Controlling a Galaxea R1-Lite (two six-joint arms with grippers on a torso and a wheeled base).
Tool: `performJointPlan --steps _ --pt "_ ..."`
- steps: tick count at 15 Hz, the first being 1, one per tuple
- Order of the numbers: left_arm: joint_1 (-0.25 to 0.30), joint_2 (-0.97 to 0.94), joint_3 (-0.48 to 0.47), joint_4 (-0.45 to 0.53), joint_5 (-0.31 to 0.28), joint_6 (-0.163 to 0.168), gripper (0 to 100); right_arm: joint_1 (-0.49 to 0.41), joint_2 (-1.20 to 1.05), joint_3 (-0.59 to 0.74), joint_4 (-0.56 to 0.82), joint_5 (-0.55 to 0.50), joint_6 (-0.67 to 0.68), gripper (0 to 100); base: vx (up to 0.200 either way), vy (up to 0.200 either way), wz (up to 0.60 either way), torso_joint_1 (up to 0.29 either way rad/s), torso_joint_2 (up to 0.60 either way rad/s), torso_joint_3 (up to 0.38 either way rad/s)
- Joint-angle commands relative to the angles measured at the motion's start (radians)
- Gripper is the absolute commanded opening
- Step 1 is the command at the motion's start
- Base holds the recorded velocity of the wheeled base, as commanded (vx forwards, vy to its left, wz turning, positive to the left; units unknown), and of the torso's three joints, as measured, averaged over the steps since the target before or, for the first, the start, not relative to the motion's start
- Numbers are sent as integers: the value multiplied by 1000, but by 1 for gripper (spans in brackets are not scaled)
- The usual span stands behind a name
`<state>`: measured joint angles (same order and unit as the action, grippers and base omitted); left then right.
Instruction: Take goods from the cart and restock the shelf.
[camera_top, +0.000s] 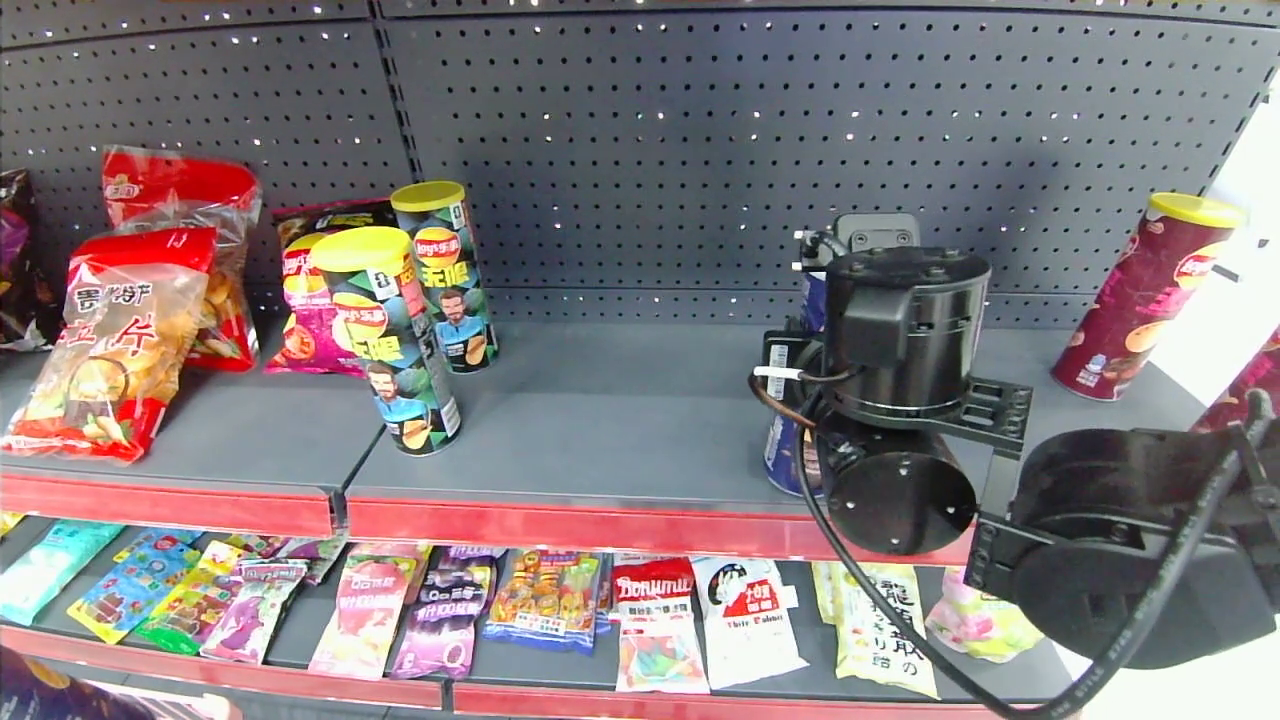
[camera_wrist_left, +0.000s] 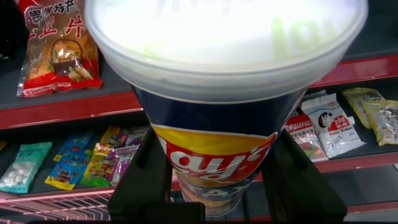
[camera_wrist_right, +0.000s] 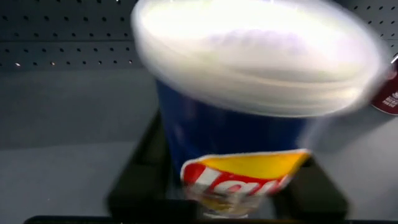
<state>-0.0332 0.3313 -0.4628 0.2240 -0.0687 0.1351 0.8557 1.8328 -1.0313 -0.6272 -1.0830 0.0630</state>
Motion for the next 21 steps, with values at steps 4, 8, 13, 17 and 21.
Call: performJointPlan --steps 4,8,13,17,21 --pt "-1 2 0 0 0 0 0 3 0 -1 -2 -2 1 100 0 0 0 0 0 0" --pt "-1 2 -2 0 0 0 0 17 -43 20 -2 2 8 100 0 0 0 0 0 0" --pt "-1 8 -2 -2 0 0 0 45 -95 46 -2 -6 75 100 0 0 0 0 0 0" --pt "-1 5 0 -2 0 0 0 100 -167 178 -3 -5 77 100 0 0 0 0 0 0" --pt "-1 5 -2 -2 0 0 0 152 -201 194 -3 -5 81 100 0 0 0 0 0 0"
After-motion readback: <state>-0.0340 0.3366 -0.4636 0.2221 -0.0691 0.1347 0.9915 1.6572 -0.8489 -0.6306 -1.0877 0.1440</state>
